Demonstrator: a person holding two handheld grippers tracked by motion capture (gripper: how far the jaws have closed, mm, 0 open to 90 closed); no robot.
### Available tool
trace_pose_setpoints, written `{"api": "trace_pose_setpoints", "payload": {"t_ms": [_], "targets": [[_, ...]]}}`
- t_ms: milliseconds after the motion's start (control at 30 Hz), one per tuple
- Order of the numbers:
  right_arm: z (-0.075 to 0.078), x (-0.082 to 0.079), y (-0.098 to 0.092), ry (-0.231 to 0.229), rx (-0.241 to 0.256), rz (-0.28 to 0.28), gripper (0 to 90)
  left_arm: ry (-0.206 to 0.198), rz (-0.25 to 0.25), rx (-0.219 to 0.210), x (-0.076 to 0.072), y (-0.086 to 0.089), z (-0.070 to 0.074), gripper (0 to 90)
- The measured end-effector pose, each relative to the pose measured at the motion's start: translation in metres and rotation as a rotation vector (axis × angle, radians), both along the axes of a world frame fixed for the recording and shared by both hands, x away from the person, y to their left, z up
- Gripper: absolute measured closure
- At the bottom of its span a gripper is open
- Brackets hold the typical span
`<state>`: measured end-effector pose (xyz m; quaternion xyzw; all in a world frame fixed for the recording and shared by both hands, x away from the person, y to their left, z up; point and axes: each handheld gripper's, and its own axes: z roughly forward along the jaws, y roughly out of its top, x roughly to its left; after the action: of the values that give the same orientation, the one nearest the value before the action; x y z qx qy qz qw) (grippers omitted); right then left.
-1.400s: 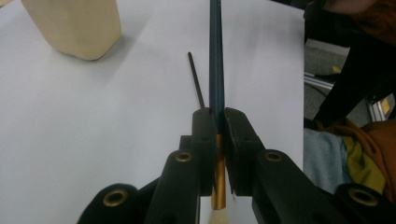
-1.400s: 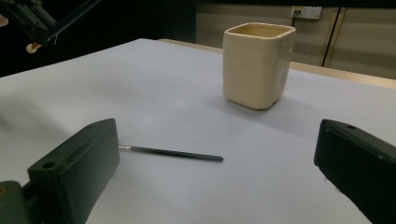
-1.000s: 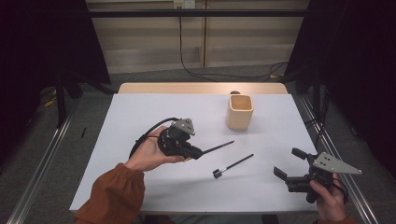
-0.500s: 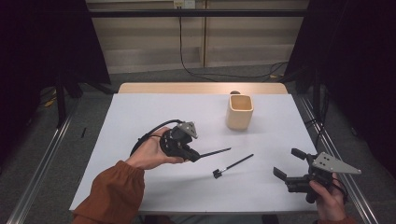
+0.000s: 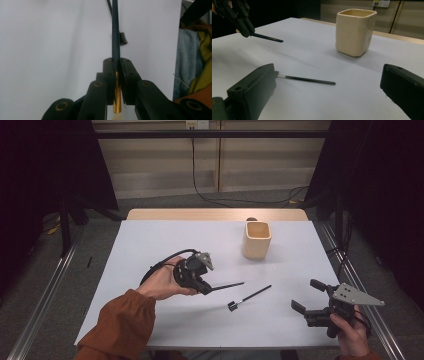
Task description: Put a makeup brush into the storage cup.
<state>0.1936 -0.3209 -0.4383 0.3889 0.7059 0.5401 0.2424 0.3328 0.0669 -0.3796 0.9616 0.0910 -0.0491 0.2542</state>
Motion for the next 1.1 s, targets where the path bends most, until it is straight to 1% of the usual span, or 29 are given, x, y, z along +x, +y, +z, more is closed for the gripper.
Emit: {"api": "trace_pose_setpoints", "payload": {"t_ms": [33, 100, 200, 267, 333, 367, 400, 500, 667, 767, 800, 933, 1000, 1033, 1100], "targets": [[0.0, 0.0, 0.0, -0.002, -0.004, 0.001, 0.0, 0.009, 0.001, 0.0, 0.001, 0.001, 0.0, 83.7], [0.0, 0.0, 0.0, -0.001, -0.001, 0.004, 0.0, 0.015, 0.002, -0.004, 0.003, 0.002, 0.0, 83.8], [0.0, 0.001, 0.0, 0.003, 0.001, 0.003, 0.0, 0.016, 0.0, -0.012, 0.003, 0.003, 0.0, 83.7], [0.0, 0.001, 0.0, 0.003, -0.001, 0.008, 0.0, 0.018, -0.002, -0.033, 0.002, 0.004, 0.001, 83.7], [0.0, 0.001, 0.001, 0.005, -0.002, 0.013, 0.0, 0.013, -0.024, -0.057, 0.0, 0.003, 0.002, 83.7], [0.0, 0.001, 0.001, 0.003, -0.003, 0.017, 0.0, 0.008, -0.03, -0.06, -0.003, 0.002, 0.002, 83.7], [0.0, 0.001, 0.001, 0.005, -0.002, 0.02, 0.0, -0.002, -0.036, -0.054, -0.003, 0.001, 0.001, 83.7], [0.002, 0.001, 0.002, 0.002, 0.008, 0.028, 0.0, 0.009, -0.044, -0.049, -0.005, -0.001, 0.0, 83.7], [0.005, 0.005, 0.005, -0.014, 0.015, 0.063, 0.0, 0.018, -0.048, -0.059, -0.007, -0.002, -0.002, 83.7], [0.01, 0.008, 0.006, -0.023, 0.015, 0.067, 0.0, 0.024, -0.05, -0.056, -0.008, -0.001, -0.003, 83.7], [0.012, 0.009, 0.006, -0.026, 0.022, 0.065, 0.0, 0.024, -0.052, -0.052, -0.008, -0.001, -0.004, 83.7], [0.022, 0.013, 0.007, -0.042, 0.023, 0.073, 0.0, 0.024, -0.051, -0.056, -0.009, -0.001, -0.004, 83.7], [0.028, 0.015, 0.009, -0.059, 0.02, 0.089, 0.0, 0.022, -0.05, -0.058, -0.009, -0.001, -0.005, 83.7], [0.031, 0.016, 0.01, -0.063, 0.022, 0.096, 0.0, 0.027, -0.051, -0.057, -0.009, -0.001, -0.006, 83.7], [0.037, 0.02, 0.013, -0.056, 0.025, 0.121, 0.0, 0.031, -0.051, -0.049, -0.009, -0.002, -0.006, 83.7]]}}
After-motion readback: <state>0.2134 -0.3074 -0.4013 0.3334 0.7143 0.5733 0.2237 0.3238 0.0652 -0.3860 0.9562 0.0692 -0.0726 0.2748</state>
